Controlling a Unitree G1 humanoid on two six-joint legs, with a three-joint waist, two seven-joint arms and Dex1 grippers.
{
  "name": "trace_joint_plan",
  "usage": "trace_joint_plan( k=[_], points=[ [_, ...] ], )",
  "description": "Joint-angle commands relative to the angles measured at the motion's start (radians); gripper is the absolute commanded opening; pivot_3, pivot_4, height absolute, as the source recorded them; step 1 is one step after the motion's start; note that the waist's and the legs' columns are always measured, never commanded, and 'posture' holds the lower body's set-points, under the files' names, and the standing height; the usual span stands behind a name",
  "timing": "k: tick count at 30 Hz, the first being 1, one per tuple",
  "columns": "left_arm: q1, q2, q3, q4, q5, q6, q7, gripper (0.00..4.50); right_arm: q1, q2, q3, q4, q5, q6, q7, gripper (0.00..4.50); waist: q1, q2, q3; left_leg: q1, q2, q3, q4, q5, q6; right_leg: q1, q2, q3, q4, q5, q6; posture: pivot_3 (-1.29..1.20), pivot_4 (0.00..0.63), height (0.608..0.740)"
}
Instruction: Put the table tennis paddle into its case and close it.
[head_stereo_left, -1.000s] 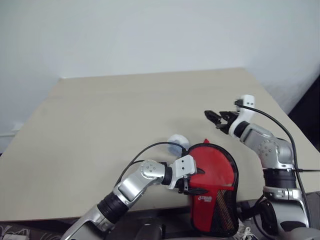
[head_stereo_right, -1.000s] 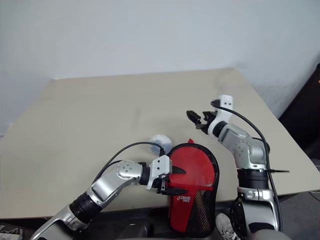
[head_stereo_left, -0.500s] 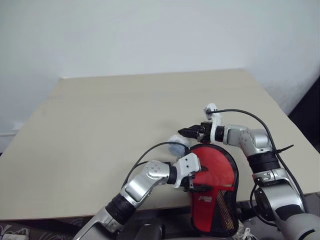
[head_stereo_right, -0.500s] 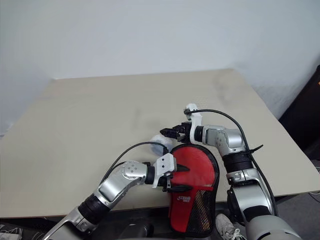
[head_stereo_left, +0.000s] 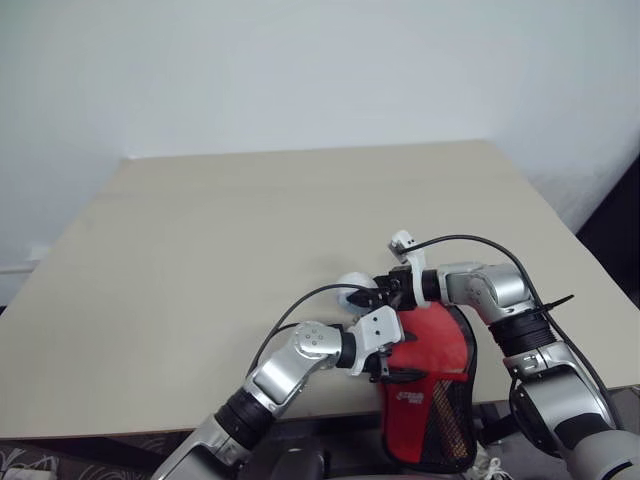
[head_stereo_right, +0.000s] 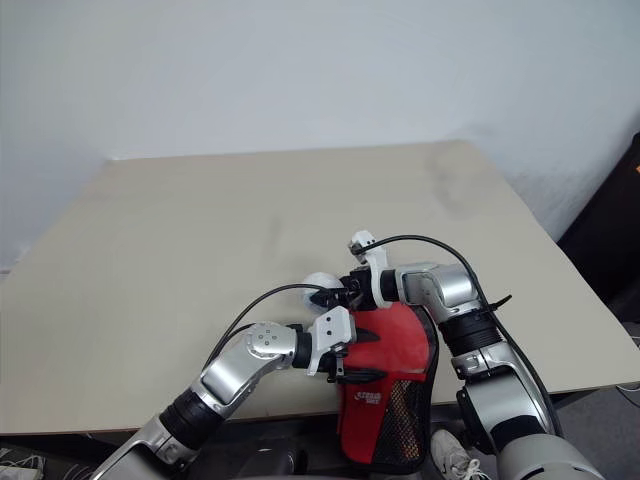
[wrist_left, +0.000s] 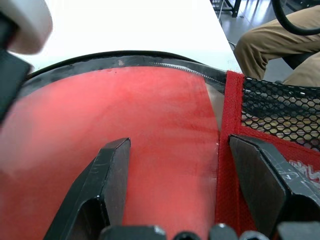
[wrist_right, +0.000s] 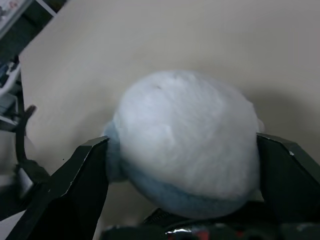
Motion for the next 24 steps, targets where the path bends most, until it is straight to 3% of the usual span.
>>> trace_joint_plan(
  k=[1,4,8,11,14,19,24],
  points=[
    [0.012,0.008,-0.006,0.062,0.037,0.034,0.010,3.31,0.002,0.003,0.003,-0.018,-0.031,-0.036,-0.002,4.32,0.000,0.000,0.000,0.000,0.000,0.000,0.000,0.000,0.000,0.000,0.000,0.000,0.000,0.000,0.000,0.00,0.000,0.740],
    [0.014,0.005,-0.002,0.063,0.037,0.040,0.016,3.32,0.006,0.011,-0.018,-0.013,-0.033,-0.051,-0.002,3.58,0.000,0.000,0.000,0.000,0.000,0.000,0.000,0.000,0.000,0.000,0.000,0.000,0.000,0.000,0.000,0.00,0.000,0.740],
    [0.013,0.002,0.004,0.065,0.037,0.048,0.019,3.32,0.003,0.023,-0.045,0.001,-0.038,-0.076,-0.018,2.18,0.000,0.000,0.000,0.000,0.000,0.000,0.000,0.000,0.000,0.000,0.000,0.000,0.000,0.000,0.000,0.00,0.000,0.740],
    [0.013,-0.001,0.007,0.067,0.038,0.062,0.020,3.32,-0.026,0.059,-0.135,0.060,-0.026,-0.116,-0.089,1.16,0.000,0.000,0.000,0.001,0.000,-0.001,0.000,0.000,0.000,0.001,0.000,0.000,0.000,0.000,0.000,0.00,0.000,0.740],
    [0.010,-0.008,0.009,0.073,0.036,0.076,0.020,3.32,-0.047,0.104,-0.229,0.107,-0.021,-0.174,-0.180,0.42,-0.001,0.000,0.000,0.001,0.000,-0.001,0.000,0.000,0.000,0.001,0.000,0.000,0.001,0.000,0.000,0.00,0.000,0.740],
    [0.000,-0.020,0.015,0.087,0.038,0.083,0.022,3.32,-0.069,0.154,-0.319,0.201,-0.052,-0.249,-0.332,0.32,0.000,0.000,0.000,0.001,0.000,-0.001,0.000,0.000,0.000,0.001,0.000,0.000,0.001,0.000,0.000,0.00,0.000,0.740],
    [-0.021,-0.037,0.020,0.122,0.040,0.078,0.020,3.32,-0.068,0.130,-0.368,0.264,-0.091,-0.326,-0.423,0.31,-0.001,0.000,0.000,0.001,0.000,-0.001,0.000,0.000,0.000,0.001,0.000,0.000,0.001,0.000,0.000,0.00,0.000,0.740]
  ],
)
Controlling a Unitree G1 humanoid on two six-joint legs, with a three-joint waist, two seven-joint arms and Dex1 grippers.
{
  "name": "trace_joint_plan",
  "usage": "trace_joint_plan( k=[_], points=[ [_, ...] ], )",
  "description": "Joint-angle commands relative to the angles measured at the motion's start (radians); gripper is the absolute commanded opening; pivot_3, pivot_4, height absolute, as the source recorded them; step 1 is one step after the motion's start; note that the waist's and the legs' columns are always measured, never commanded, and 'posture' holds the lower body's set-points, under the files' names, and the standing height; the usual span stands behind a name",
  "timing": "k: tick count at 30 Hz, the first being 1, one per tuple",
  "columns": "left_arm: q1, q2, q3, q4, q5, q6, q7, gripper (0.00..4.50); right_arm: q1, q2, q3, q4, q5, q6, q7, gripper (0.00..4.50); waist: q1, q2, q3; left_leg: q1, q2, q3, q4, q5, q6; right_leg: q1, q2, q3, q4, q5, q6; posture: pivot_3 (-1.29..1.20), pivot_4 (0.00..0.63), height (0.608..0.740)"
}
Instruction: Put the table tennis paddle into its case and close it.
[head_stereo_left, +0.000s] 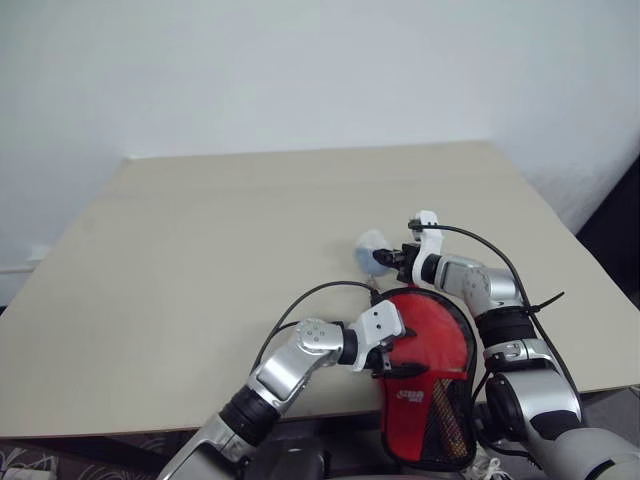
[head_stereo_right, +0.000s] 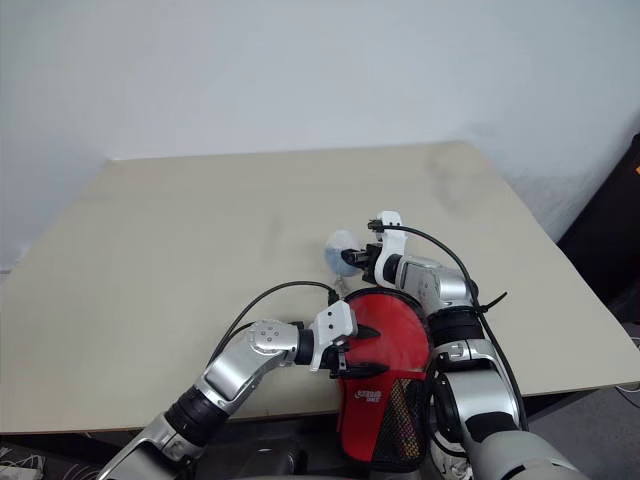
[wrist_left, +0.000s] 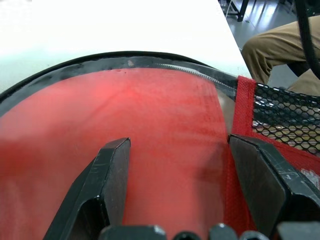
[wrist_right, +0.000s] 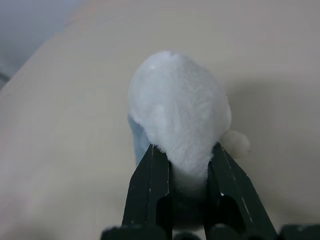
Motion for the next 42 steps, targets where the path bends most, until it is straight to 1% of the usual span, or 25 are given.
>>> trace_joint_plan(
  k=[1,6,10,12,16,22,25,30,36,42],
  points=[
    [-0.004,-0.001,-0.010,0.091,0.040,0.038,0.014,3.32,-0.029,-0.043,-0.059,0.002,-0.026,-0.081,-0.052,0.31,0.000,0.000,0.000,0.000,0.000,0.000,0.000,0.000,0.000,0.000,0.000,0.000,0.000,0.000,0.000,0.00,0.000,0.740],
    [-0.032,-0.017,-0.003,0.134,0.041,0.024,0.008,3.32,0.010,-0.138,-0.138,-0.014,-0.018,-0.083,-0.096,0.31,0.002,0.000,0.000,0.000,0.000,0.000,0.000,0.000,0.000,0.001,0.000,0.000,0.000,0.000,0.000,0.00,0.000,0.740],
    [-0.043,-0.027,0.001,0.154,0.040,0.021,0.005,3.32,0.109,-0.220,-0.213,-0.144,0.017,-0.021,-0.100,0.30,0.001,0.000,0.000,0.000,-0.001,0.000,0.000,0.000,0.000,0.001,0.000,0.000,-0.001,0.000,0.000,0.00,0.000,0.740],
    [-0.043,-0.029,0.000,0.157,0.040,0.019,0.002,3.32,0.167,-0.245,-0.247,-0.221,0.041,0.019,-0.106,0.30,0.004,0.000,0.000,0.000,-0.001,0.000,0.000,0.000,0.000,0.001,-0.001,0.000,-0.001,0.000,0.000,0.00,0.000,0.740],
    [-0.044,-0.026,-0.007,0.162,0.044,0.014,-0.012,3.32,0.356,-0.280,-0.358,-0.468,0.119,0.122,-0.127,0.30,0.016,0.000,0.000,-0.001,-0.001,0.000,0.001,0.000,0.000,0.001,-0.001,0.000,-0.002,0.000,0.001,0.00,0.000,0.740],
    [-0.039,-0.014,-0.014,0.155,0.047,0.016,-0.031,3.32,0.604,-0.275,-0.505,-0.752,0.247,0.233,-0.147,0.30,0.025,-0.001,0.000,-0.002,-0.001,0.003,0.001,-0.001,0.000,0.000,-0.002,0.000,-0.002,-0.001,0.001,0.00,0.000,0.740],
    [-0.043,-0.013,-0.020,0.157,0.050,0.015,-0.042,3.32,0.740,-0.284,-0.571,-0.893,0.357,0.298,-0.102,0.30,0.027,-0.001,0.001,-0.002,-0.001,0.003,0.000,-0.001,0.000,0.000,-0.002,0.000,-0.003,-0.002,0.001,0.00,0.000,0.740],
    [-0.051,-0.019,-0.025,0.170,0.051,0.015,-0.053,3.32,0.906,-0.333,-0.675,-1.023,0.519,0.367,-0.033,0.30,0.027,-0.001,0.000,-0.004,-0.001,0.004,0.000,-0.002,0.002,0.001,-0.003,-0.001,-0.012,-0.002,0.001,0.00,0.000,0.740],
    [-0.058,-0.029,-0.035,0.182,0.051,0.012,-0.069,3.32,1.084,-0.391,-0.706,-1.123,0.634,0.390,0.045,0.30,0.028,-0.002,0.000,-0.005,0.000,0.006,0.001,-0.003,0.003,0.001,-0.004,-0.001,-0.014,-0.002,0.000,0.00,0.000,0.740],
    [-0.069,-0.046,-0.034,0.205,0.056,0.008,-0.071,3.32,1.272,-0.391,-0.620,-1.263,0.627,0.350,0.098,0.30,0.046,-0.003,0.000,-0.006,0.000,0.007,0.001,-0.006,0.001,-0.001,-0.004,-0.001,-0.016,-0.002,0.000,0.00,0.000,0.740]
  ],
)
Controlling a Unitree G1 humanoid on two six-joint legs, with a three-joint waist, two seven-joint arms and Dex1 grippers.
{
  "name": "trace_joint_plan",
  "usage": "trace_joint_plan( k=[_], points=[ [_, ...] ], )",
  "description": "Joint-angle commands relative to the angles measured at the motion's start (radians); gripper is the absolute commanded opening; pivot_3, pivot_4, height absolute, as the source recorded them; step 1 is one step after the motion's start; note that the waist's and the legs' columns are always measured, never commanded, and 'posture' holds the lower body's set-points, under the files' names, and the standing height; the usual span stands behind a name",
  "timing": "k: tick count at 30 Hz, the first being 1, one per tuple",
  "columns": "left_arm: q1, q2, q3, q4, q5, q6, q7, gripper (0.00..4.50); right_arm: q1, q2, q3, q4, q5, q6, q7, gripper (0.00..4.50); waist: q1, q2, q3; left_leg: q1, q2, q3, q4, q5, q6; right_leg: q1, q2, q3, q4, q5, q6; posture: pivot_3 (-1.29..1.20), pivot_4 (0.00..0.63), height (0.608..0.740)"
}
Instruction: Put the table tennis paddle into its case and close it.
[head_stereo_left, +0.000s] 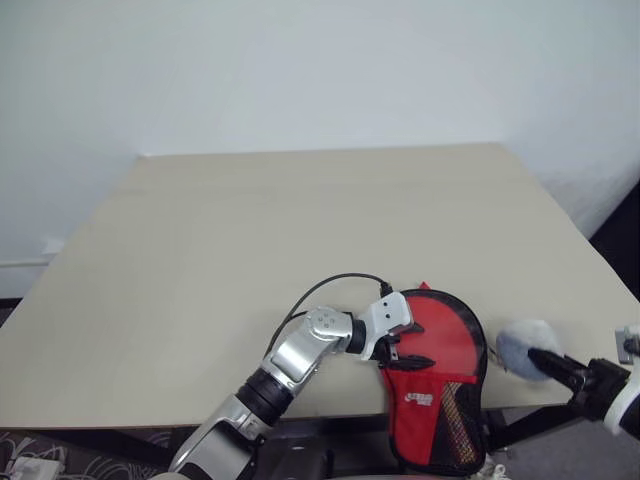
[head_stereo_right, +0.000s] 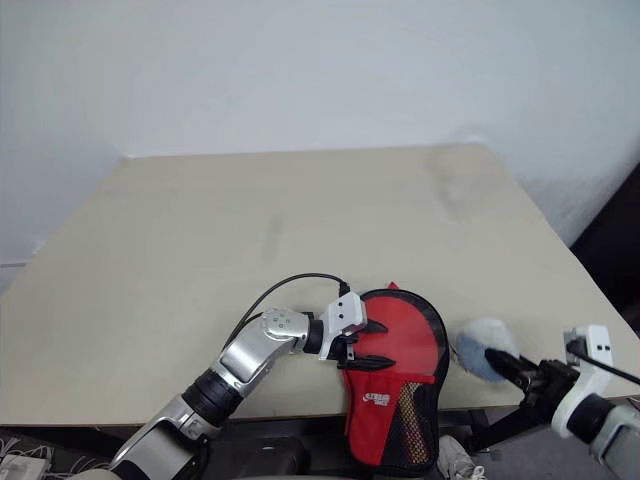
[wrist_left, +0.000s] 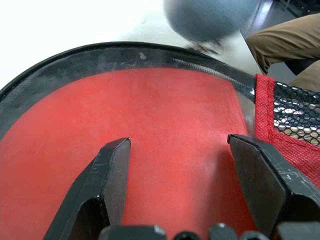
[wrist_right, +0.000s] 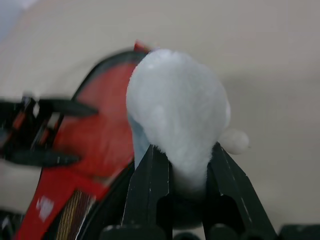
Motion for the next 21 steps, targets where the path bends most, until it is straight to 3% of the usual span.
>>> trace_joint_plan(
  k=[1,13,21],
  points=[
    [0.018,0.010,-0.028,0.074,0.042,0.029,-0.001,3.32,0.070,0.000,0.036,-0.098,0.024,-0.046,0.049,0.30,0.005,0.000,0.000,0.000,0.000,0.000,0.000,-0.001,-0.001,0.000,0.000,0.000,0.000,0.000,0.000,0.00,0.000,0.740],
    [0.008,-0.012,-0.016,0.106,0.037,0.035,-0.010,3.32,0.404,0.057,0.002,-0.232,0.072,-0.173,0.140,0.30,0.010,-0.002,-0.001,-0.001,0.002,0.001,0.002,-0.004,-0.002,-0.001,-0.001,-0.002,-0.003,0.000,0.000,0.00,0.000,0.740],
    [0.000,-0.035,-0.026,0.128,0.043,0.022,-0.026,3.32,0.613,0.080,-0.005,-0.277,0.032,-0.267,0.204,0.30,0.016,0.001,-0.002,-0.011,0.006,0.002,0.006,-0.006,0.000,0.000,-0.001,-0.008,-0.015,0.000,0.000,0.00,0.000,0.740]
  ],
)
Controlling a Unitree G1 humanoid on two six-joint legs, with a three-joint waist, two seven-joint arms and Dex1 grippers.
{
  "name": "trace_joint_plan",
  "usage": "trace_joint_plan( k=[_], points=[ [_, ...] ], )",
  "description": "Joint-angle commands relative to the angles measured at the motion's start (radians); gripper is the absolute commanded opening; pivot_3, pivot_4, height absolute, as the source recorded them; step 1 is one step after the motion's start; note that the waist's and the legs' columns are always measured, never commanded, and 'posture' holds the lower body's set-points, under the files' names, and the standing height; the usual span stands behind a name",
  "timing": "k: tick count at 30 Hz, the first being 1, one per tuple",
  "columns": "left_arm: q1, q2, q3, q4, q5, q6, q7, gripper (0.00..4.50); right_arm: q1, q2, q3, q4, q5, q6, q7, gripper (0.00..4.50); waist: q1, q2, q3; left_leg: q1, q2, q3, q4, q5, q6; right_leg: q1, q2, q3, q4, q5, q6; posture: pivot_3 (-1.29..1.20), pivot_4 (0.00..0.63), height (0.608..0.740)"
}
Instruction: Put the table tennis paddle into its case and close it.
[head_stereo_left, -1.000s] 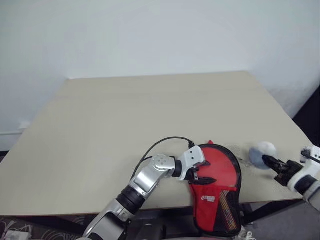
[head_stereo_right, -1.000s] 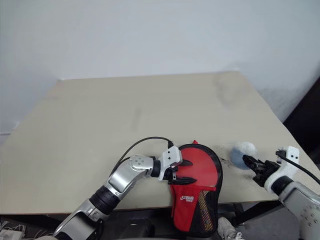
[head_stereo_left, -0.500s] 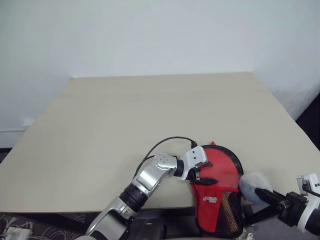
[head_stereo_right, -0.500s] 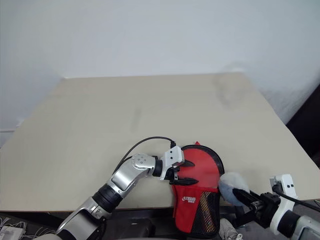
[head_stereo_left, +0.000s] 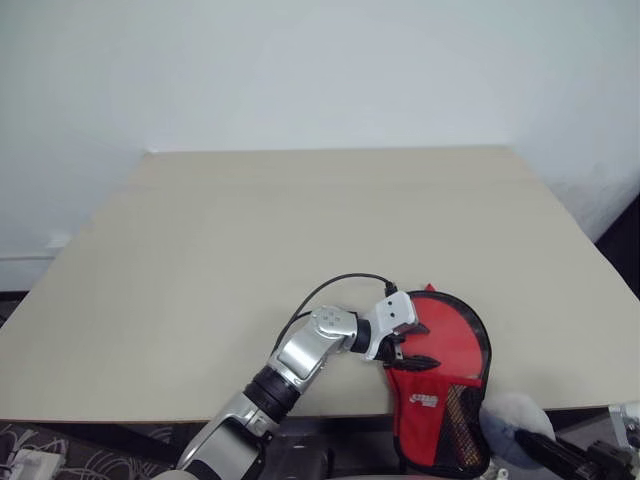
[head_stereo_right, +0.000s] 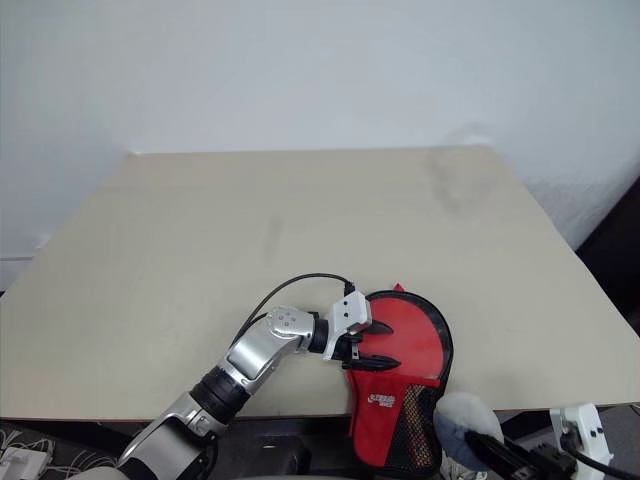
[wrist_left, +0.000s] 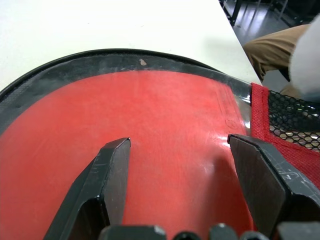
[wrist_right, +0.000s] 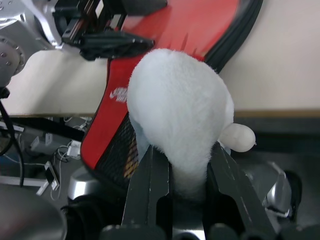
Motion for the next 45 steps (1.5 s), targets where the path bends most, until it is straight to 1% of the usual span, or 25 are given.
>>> trace_joint_plan(
  k=[1,3,5,7,8,11,14,17,19,21,23,27,28,29,34,37,41,42,45],
  points=[
    [0.019,0.005,-0.033,0.080,0.040,0.026,-0.002,3.32,0.075,0.003,-0.007,-0.046,-0.027,-0.061,0.062,0.30,0.004,0.000,0.000,0.000,0.000,0.000,0.001,-0.001,0.001,0.000,0.000,0.000,0.000,0.000,0.000,0.00,0.000,0.740],
    [0.016,0.002,-0.031,0.085,0.040,0.024,-0.005,3.32,0.104,0.005,-0.019,-0.042,-0.039,-0.098,0.088,0.30,0.005,0.000,0.000,-0.001,0.000,0.000,0.001,-0.001,0.001,0.000,0.000,0.000,0.000,0.000,0.000,0.00,0.000,0.740],
    [0.013,0.001,-0.029,0.091,0.040,0.022,-0.008,3.32,0.078,0.009,-0.047,-0.018,0.005,-0.118,0.068,0.30,0.005,0.000,0.000,-0.001,0.001,0.001,0.001,-0.001,0.001,0.000,0.000,-0.001,0.000,0.000,0.000,0.00,0.000,0.740],
    [0.010,-0.001,-0.027,0.096,0.039,0.022,-0.011,3.32,0.004,0.013,-0.069,0.013,0.068,-0.135,0.007,0.30,0.004,0.000,0.000,-0.002,0.003,0.003,0.002,-0.001,0.000,0.000,0.000,-0.002,-0.001,0.000,0.000,0.00,0.000,0.740],
    [0.010,-0.002,-0.026,0.098,0.040,0.021,-0.012,3.32,-0.036,0.017,-0.071,0.022,0.091,-0.145,-0.019,0.30,0.004,0.001,0.000,-0.006,0.007,0.007,0.003,-0.001,0.000,-0.001,0.000,-0.004,-0.003,0.000,0.000,0.00,0.000,0.740],
    [0.007,-0.001,-0.023,0.102,0.045,0.016,-0.009,3.32,-0.120,0.032,-0.038,0.030,0.120,-0.159,-0.084,0.30,0.005,0.009,-0.005,-0.014,0.014,0.008,0.006,-0.002,0.000,-0.001,0.000,-0.014,-0.014,0.000,0.000,0.00,0.000,0.740],
    [0.006,0.004,-0.015,0.101,0.047,0.019,-0.004,3.32,-0.192,0.054,0.030,0.048,0.067,-0.165,-0.163,0.30,0.005,0.009,-0.006,-0.013,0.014,0.009,0.006,-0.001,0.001,-0.001,0.000,-0.015,-0.014,0.000,0.000,0.00,0.000,0.740],
    [0.008,0.007,-0.007,0.097,0.046,0.026,0.002,3.32,-0.250,0.064,0.135,0.068,-0.038,-0.164,-0.233,0.30,0.006,0.008,-0.008,-0.013,0.014,0.009,0.006,-0.001,0.001,-0.001,0.000,-0.014,-0.012,0.002,0.002,0.00,0.000,0.740],
    [0.009,0.010,-0.003,0.095,0.047,0.026,0.006,3.32,-0.280,0.072,0.203,0.081,-0.097,-0.173,-0.260,0.30,0.006,0.008,-0.009,-0.013,0.014,0.010,0.006,-0.001,0.001,-0.001,0.000,-0.013,-0.012,0.010,0.006,0.00,0.000,0.740],
    [0.009,0.015,0.002,0.093,0.049,0.026,0.010,3.32,-0.304,0.078,0.257,0.097,-0.136,-0.177,-0.270,0.30,0.006,0.009,-0.009,-0.012,0.014,0.010,0.006,-0.001,0.001,-0.002,0.001,-0.013,-0.010,0.012,0.006,0.00,0.000,0.740],
    [0.009,0.019,0.006,0.092,0.049,0.028,0.013,3.32,-0.333,0.088,0.286,0.122,-0.155,-0.179,-0.285,0.30,0.004,0.008,-0.010,-0.010,0.014,0.010,0.006,-0.001,0.001,-0.001,0.001,-0.013,-0.008,0.012,0.006,0.00,0.000,0.740],
    [0.010,0.025,0.013,0.090,0.050,0.030,0.021,3.32,-0.393,0.102,0.309,0.178,-0.182,-0.186,-0.315,0.30,-0.006,0.003,-0.014,-0.005,0.016,0.012,0.006,-0.001,0.000,0.000,0.000,-0.013,-0.008,0.012,0.006,0.00,0.000,0.740],
    [0.010,0.025,0.014,0.090,0.050,0.030,0.022,3.32,-0.405,0.104,0.311,0.190,-0.186,-0.188,-0.320,0.99,-0.006,0.002,-0.015,-0.005,0.016,0.012,0.006,-0.001,0.000,0.000,0.000,-0.013,-0.008,0.012,0.006,0.00,0.000,0.740],
    [0.010,0.025,0.015,0.090,0.051,0.030,0.023,3.32,-0.419,0.102,0.315,0.197,-0.188,-0.188,-0.320,1.26,-0.006,0.002,-0.015,-0.004,0.016,0.012,0.006,-0.002,0.000,0.000,0.000,-0.013,-0.008,0.011,0.006,0.00,0.000,0.740],
    [0.010,0.024,0.020,0.091,0.054,0.028,0.031,3.32,-0.459,0.101,0.330,0.213,-0.210,-0.196,-0.324,3.08,-0.005,0.003,-0.016,-0.002,0.017,0.013,0.005,-0.002,-0.001,0.000,0.000,-0.013,-0.007,0.011,0.006,0.00,0.000,0.740],
    [0.011,0.024,0.022,0.092,0.055,0.028,0.034,3.32,-0.463,0.099,0.327,0.211,-0.207,-0.203,-0.311,3.08,-0.004,0.003,-0.016,-0.002,0.017,0.013,0.005,-0.002,-0.001,0.000,0.000,-0.013,-0.006,0.011,0.006,0.00,0.000,0.740],
    [0.008,0.024,0.024,0.094,0.057,0.023,0.037,3.32,-0.486,0.132,0.273,0.223,-0.206,-0.273,-0.323,3.08,-0.005,0.003,-0.016,-0.001,0.017,0.014,0.005,-0.002,-0.001,0.000,0.000,-0.013,-0.003,0.011,0.006,0.00,0.000,0.740],
    [0.009,0.023,0.028,0.096,0.056,0.017,0.039,3.32,-0.497,0.149,0.260,0.228,-0.214,-0.306,-0.328,3.08,-0.005,0.003,-0.016,-0.001,0.017,0.014,0.005,-0.002,-0.001,0.000,0.000,-0.013,-0.002,0.011,0.006,0.00,0.000,0.740],
    [0.014,0.005,0.064,0.114,0.031,0.014,0.059,3.32,-0.529,0.210,0.227,0.241,-0.164,-0.345,-0.358,3.08,-0.005,0.004,-0.016,0.000,0.017,0.014,0.005,-0.002,-0.001,0.000,0.000,-0.012,-0.002,0.011,0.006,0.00,0.000,0.740]
  ],
)
